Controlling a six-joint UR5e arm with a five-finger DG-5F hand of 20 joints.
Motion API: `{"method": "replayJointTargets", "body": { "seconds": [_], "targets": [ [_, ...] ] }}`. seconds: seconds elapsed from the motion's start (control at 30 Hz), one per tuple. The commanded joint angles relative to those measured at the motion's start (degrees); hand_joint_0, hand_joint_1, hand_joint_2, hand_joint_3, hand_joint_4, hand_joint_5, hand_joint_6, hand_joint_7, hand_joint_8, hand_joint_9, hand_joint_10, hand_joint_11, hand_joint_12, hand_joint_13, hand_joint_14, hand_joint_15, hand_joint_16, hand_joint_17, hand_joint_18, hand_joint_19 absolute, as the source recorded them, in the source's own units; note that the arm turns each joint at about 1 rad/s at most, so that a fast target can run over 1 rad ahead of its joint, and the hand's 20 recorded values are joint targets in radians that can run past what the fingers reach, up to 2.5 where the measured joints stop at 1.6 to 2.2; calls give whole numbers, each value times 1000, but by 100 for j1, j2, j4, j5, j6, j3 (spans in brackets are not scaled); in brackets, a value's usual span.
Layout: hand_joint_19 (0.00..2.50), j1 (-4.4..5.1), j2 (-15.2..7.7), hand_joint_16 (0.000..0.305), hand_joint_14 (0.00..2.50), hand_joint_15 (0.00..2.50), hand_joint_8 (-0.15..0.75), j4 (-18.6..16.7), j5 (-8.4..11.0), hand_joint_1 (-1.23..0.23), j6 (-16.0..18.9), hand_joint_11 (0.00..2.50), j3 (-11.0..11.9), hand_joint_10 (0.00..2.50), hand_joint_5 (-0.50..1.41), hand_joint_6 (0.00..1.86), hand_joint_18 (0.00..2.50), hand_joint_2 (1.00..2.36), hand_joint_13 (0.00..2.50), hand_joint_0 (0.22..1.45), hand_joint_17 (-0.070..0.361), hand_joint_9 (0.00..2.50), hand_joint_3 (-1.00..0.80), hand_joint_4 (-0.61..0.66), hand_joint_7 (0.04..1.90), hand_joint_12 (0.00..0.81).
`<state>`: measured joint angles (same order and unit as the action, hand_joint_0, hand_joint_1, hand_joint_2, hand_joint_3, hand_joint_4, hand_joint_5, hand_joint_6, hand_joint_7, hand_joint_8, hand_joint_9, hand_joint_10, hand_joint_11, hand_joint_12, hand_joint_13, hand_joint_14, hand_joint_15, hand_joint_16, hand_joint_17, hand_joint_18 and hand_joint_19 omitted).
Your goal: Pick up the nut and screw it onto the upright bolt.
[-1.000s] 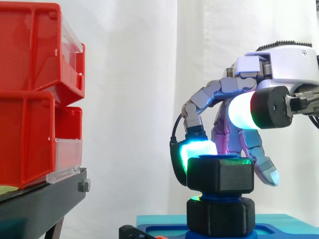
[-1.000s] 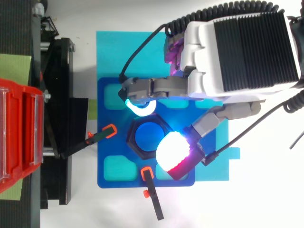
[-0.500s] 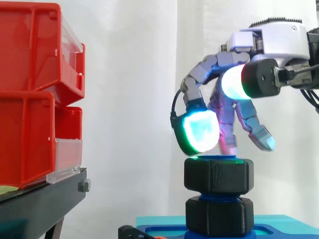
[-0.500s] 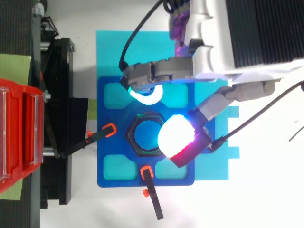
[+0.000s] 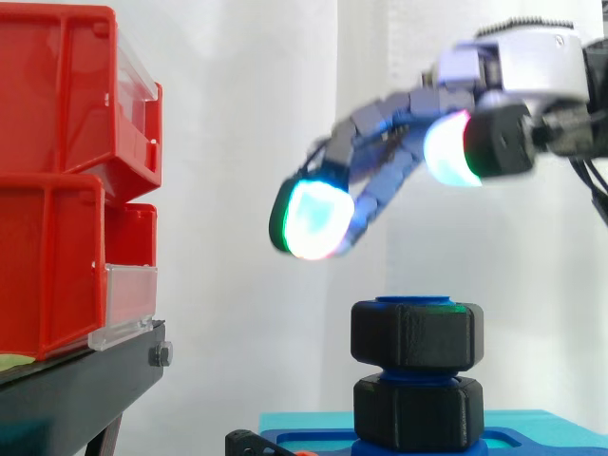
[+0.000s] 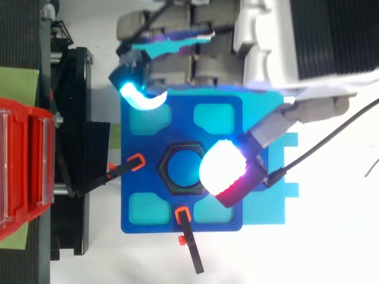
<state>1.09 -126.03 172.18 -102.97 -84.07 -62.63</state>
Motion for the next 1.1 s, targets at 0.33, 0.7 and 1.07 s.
{"method": "replayJointTargets", "body": {
  "seconds": [0.33, 0.7, 1.07],
  "targets": [
    [0, 295, 0, 40, 0, 0, 151, -809, 295, -56, 313, 0, -523, 0, -197, 501, 0, 1000, 0, 484, 91, 142, -500, 133, 594, 307],
    [0, 418, 0, 40, 0, 0, 186, -607, 418, -24, 313, 0, -523, 0, -137, 502, 0, 1000, 0, 488, 90, 234, -500, 203, 770, 308],
    [0, 409, 0, 33, 0, 0, 236, -255, 418, -112, 286, 0, -523, 0, -102, 504, 0, 1000, 149, 504, 74, 536, -500, 248, 1011, 296]
  ]
}}
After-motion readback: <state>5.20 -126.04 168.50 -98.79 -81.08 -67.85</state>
